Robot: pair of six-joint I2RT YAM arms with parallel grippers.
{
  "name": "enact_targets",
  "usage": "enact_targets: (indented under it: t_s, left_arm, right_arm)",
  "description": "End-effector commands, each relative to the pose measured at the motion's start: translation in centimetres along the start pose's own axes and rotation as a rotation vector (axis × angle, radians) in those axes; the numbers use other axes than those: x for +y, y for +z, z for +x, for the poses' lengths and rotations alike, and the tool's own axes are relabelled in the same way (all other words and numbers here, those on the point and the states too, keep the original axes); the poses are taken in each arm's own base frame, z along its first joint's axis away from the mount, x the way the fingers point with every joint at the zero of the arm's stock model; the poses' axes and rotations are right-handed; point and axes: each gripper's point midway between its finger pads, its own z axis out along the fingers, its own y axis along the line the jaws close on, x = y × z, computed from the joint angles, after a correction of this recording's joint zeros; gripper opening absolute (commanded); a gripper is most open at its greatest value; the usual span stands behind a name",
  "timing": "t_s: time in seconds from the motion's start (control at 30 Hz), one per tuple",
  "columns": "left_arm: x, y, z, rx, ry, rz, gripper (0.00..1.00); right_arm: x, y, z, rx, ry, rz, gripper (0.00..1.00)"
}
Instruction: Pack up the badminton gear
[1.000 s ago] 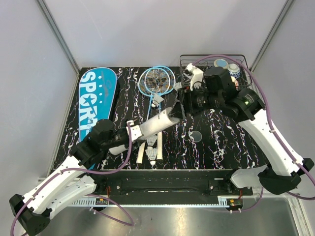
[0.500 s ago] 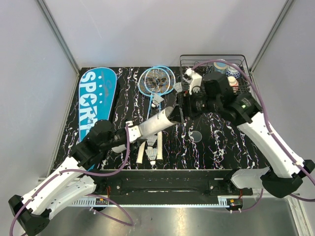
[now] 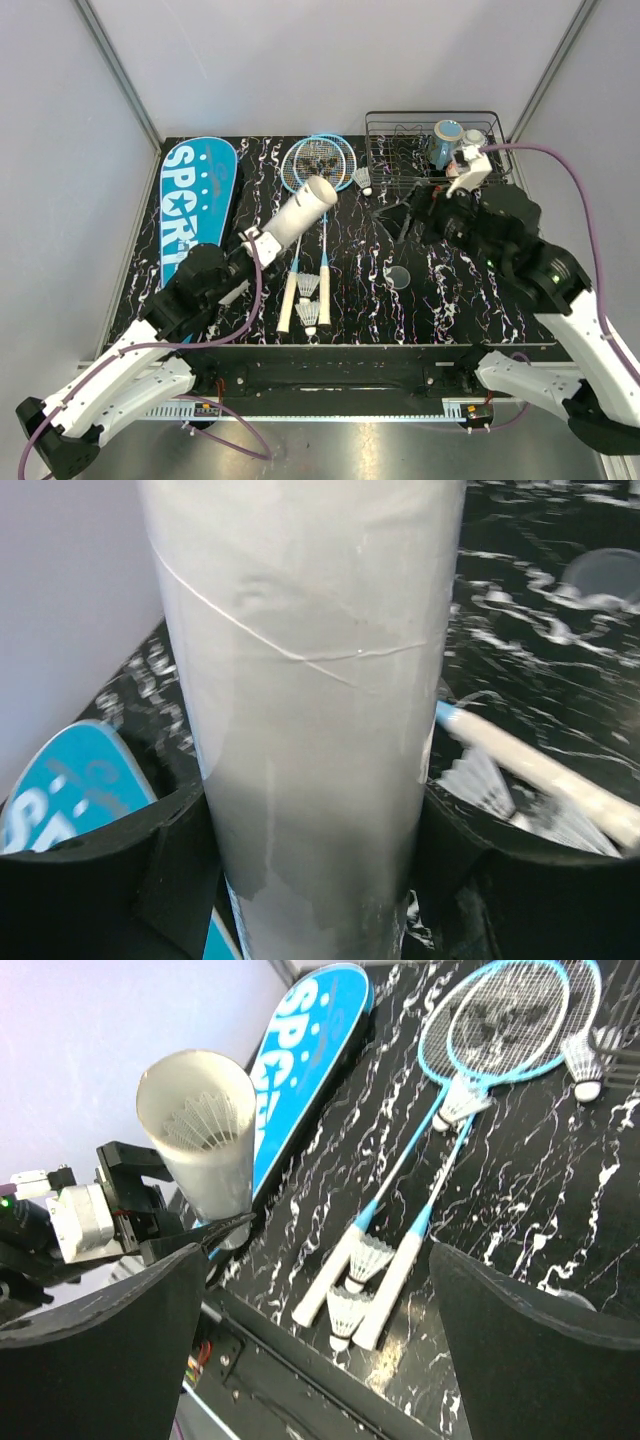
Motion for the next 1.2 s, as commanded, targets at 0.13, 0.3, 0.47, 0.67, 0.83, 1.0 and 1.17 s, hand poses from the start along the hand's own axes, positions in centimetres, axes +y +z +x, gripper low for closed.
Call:
enact_targets:
  t_s: [0.13, 0.3, 0.47, 0.67, 0.83, 1.0, 1.17]
  left_arm:
    - [12.5, -6.8, -2.3, -0.024, -0.112, -0.746, 0.11]
    - [13.7, -9.6, -2.4, -0.069, -0.152, -0.863, 0.14]
    - [13.9, -10.8, -2.9, -0.133, -0.163, -0.887, 0.15]
    - [13.7, -10.3, -3.0, -0.134, -0.157, -0.864, 0.16]
    - [13.3, -9.7, -3.0, -0.132, -0.152, -0.835, 0.16]
    - [13.2, -9.4, -3.1, -0.135, -0.149, -0.819, 0.16]
    - [13.1, -9.3, -3.2, -0.133, -0.144, -0.814, 0.16]
  right_arm:
    - [-0.5, 6.8, 6.0, 0.169, 0.005, -0.069, 0.95]
    - [0.1, 11.4, 12.9, 0.425, -0.094, -0.248, 0.83]
    - [3.1, 12.7, 22.8, 0.745, -0.196, -0.472, 0.77]
    - [3.6, 14.4, 28.1, 0.853, -0.307, -0.482, 0.74]
    - [2.4, 15.3, 29.4, 0.887, -0.352, -0.467, 0.72]
    - [1.3, 16.2, 29.7, 0.896, -0.387, -0.412, 0.71]
    - [0.7, 16.6, 31.1, 0.941, -0.413, -0.436, 0.69]
